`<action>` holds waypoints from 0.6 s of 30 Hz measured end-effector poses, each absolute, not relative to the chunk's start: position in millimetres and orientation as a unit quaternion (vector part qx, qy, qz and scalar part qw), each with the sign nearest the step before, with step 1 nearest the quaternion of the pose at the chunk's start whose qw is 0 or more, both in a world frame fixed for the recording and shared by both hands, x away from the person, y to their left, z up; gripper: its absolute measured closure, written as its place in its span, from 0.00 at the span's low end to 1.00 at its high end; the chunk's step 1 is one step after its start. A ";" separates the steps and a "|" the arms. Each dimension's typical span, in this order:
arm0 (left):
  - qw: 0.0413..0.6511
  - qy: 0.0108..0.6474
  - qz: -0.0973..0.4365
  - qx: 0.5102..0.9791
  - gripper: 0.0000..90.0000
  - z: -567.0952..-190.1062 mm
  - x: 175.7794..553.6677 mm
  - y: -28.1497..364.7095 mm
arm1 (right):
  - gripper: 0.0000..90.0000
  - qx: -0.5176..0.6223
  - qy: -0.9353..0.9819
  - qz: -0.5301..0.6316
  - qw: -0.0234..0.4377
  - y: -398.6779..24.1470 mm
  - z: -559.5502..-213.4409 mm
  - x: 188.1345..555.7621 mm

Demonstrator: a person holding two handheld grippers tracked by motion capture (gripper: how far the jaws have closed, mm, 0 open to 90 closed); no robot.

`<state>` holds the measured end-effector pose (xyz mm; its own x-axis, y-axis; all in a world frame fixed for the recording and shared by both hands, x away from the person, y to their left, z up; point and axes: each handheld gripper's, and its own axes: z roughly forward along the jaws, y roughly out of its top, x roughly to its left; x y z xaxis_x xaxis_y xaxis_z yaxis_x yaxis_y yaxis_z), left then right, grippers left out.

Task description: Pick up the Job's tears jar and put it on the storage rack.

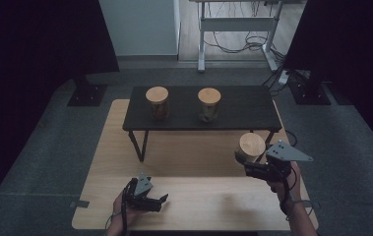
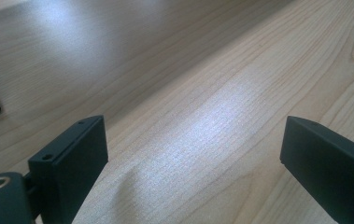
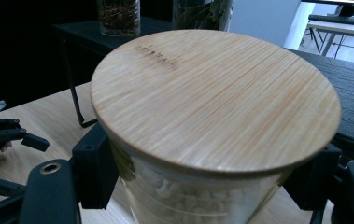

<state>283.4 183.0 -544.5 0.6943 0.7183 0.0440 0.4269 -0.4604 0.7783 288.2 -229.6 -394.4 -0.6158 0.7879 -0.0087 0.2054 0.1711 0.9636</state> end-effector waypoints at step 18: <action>0.388 0.342 0.187 0.835 0.08 -545.0 283.3 182.0 | 0.28 0.345 0.715 0.544 0.272 -235.2 -381.2 289.3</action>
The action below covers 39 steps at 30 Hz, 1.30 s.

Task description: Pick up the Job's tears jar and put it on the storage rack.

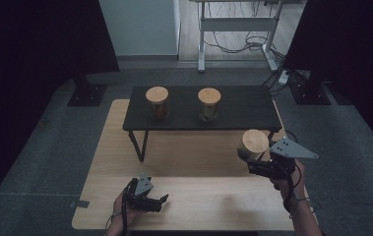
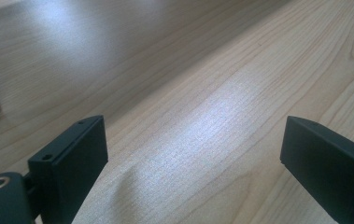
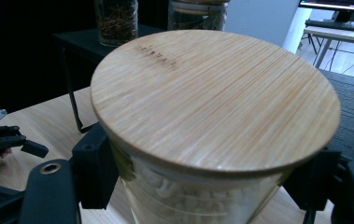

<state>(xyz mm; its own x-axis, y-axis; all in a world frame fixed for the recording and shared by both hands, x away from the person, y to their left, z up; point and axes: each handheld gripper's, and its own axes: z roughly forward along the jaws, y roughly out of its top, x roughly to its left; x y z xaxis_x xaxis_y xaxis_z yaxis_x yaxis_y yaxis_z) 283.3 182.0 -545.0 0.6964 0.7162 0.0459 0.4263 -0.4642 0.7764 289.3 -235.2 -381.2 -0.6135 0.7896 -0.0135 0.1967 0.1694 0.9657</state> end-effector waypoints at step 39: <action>0.387 0.343 0.186 0.835 0.08 -544.5 283.4 182.9 | 0.28 0.357 0.713 0.541 0.270 -240.7 -365.4 318.7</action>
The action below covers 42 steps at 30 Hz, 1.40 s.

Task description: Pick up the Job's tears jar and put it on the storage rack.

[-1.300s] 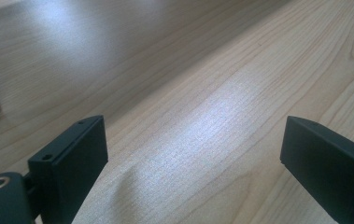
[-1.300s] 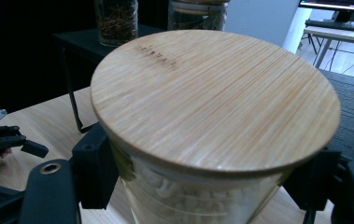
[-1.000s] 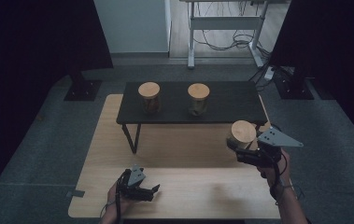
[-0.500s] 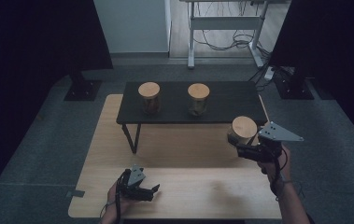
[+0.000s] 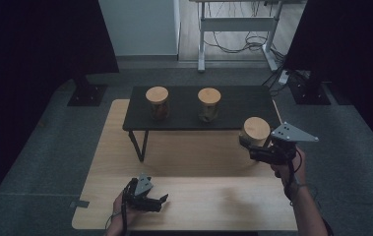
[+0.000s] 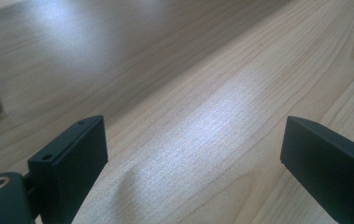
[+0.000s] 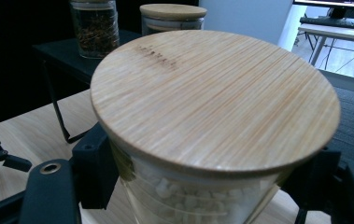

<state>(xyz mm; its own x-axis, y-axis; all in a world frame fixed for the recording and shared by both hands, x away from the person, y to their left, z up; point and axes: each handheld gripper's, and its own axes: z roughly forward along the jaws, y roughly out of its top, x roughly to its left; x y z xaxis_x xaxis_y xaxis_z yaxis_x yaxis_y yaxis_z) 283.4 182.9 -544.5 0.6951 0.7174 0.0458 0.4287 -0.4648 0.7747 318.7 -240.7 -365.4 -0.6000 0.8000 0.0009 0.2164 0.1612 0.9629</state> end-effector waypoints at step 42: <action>0.388 0.344 0.188 0.834 0.08 -543.7 283.8 184.6 | 0.28 0.370 0.705 0.540 0.273 -241.2 -352.9 380.8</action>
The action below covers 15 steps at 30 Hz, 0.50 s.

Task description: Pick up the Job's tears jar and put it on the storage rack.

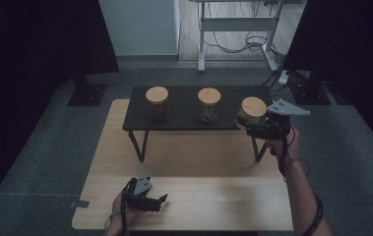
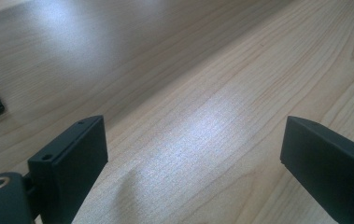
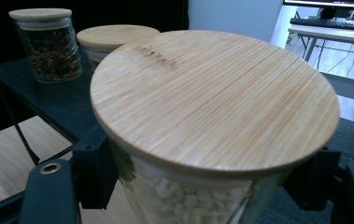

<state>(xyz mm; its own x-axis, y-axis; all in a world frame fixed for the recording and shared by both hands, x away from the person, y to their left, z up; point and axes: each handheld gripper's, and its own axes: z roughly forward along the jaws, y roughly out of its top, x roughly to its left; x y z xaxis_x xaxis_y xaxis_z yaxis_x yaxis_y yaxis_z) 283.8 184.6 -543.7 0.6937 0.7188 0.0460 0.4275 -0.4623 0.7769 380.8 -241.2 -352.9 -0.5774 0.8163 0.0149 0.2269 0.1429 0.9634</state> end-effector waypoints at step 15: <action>0.388 0.345 0.187 0.834 0.08 -544.4 284.4 185.3 | 0.28 0.390 0.701 0.532 0.273 -241.5 -355.2 401.4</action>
<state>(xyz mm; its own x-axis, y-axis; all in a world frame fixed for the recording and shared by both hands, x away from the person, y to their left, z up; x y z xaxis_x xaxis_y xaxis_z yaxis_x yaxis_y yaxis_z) 284.4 185.3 -544.4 0.6920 0.7206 0.0438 0.4304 -0.4605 0.7763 401.4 -241.5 -355.2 -0.5477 0.8360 0.0326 0.2557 0.1302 0.9579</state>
